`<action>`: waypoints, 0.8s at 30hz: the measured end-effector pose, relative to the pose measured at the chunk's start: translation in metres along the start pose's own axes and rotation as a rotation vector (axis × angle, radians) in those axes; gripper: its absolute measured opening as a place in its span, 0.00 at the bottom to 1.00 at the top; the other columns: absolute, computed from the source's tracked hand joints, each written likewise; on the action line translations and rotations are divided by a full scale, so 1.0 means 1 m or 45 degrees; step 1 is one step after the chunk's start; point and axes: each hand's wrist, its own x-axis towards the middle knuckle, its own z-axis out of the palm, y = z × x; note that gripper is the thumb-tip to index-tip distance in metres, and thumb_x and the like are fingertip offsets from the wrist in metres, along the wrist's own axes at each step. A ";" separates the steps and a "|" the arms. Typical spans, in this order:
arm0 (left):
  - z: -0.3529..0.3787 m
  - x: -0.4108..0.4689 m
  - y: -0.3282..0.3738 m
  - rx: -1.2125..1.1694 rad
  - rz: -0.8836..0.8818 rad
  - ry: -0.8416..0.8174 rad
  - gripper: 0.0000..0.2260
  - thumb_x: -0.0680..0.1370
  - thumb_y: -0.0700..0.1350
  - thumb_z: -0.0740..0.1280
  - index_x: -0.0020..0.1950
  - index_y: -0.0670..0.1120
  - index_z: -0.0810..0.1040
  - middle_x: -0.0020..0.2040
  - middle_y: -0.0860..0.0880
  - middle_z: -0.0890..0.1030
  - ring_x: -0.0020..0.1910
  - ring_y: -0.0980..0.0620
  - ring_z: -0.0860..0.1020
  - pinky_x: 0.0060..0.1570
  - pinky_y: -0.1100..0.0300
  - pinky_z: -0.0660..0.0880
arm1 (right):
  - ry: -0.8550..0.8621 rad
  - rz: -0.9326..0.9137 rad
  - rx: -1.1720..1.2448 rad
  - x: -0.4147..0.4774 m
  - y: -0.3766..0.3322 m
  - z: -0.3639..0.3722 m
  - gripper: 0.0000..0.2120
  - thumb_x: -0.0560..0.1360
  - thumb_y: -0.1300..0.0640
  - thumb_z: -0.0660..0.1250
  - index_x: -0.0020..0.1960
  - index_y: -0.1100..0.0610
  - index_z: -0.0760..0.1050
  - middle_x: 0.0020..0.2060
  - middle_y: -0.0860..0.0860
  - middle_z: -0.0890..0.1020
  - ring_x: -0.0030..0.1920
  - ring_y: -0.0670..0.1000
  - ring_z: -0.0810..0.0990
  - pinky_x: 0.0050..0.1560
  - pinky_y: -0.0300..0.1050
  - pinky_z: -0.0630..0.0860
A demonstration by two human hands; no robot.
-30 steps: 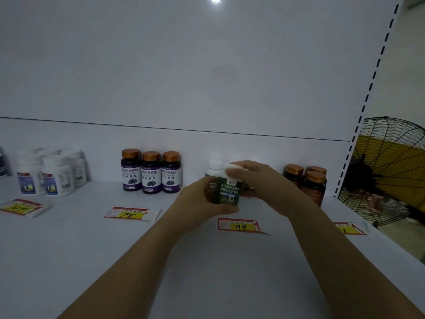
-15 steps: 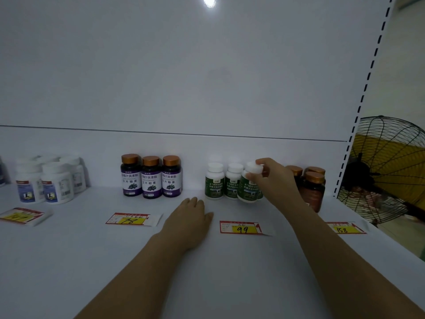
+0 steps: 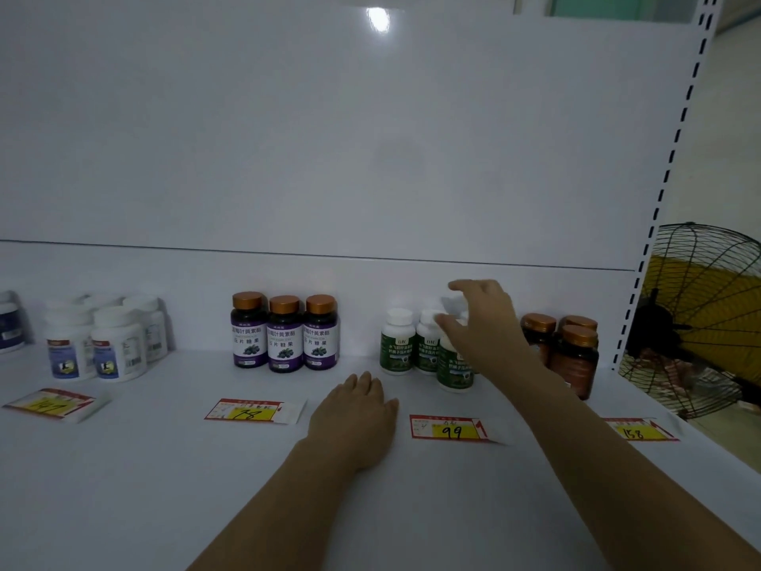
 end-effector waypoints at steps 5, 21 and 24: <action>-0.001 -0.001 -0.001 -0.032 0.004 0.002 0.26 0.83 0.54 0.44 0.78 0.43 0.46 0.78 0.45 0.48 0.77 0.48 0.47 0.74 0.55 0.46 | -0.440 -0.182 -0.293 0.035 -0.039 0.026 0.19 0.80 0.54 0.59 0.69 0.59 0.66 0.64 0.59 0.69 0.64 0.58 0.67 0.63 0.46 0.63; -0.004 -0.004 -0.001 -0.206 -0.032 0.080 0.27 0.82 0.55 0.49 0.77 0.41 0.51 0.77 0.44 0.54 0.76 0.47 0.54 0.73 0.55 0.52 | -0.555 -0.365 -0.592 0.042 -0.057 0.043 0.16 0.80 0.59 0.58 0.66 0.59 0.70 0.60 0.60 0.71 0.62 0.58 0.68 0.62 0.46 0.64; -0.013 -0.007 0.005 -0.514 -0.111 0.239 0.29 0.79 0.57 0.59 0.75 0.42 0.57 0.73 0.45 0.64 0.71 0.47 0.64 0.67 0.56 0.64 | -0.405 -0.298 -0.230 0.036 -0.059 0.019 0.17 0.80 0.56 0.59 0.67 0.58 0.70 0.61 0.59 0.74 0.62 0.56 0.70 0.61 0.44 0.66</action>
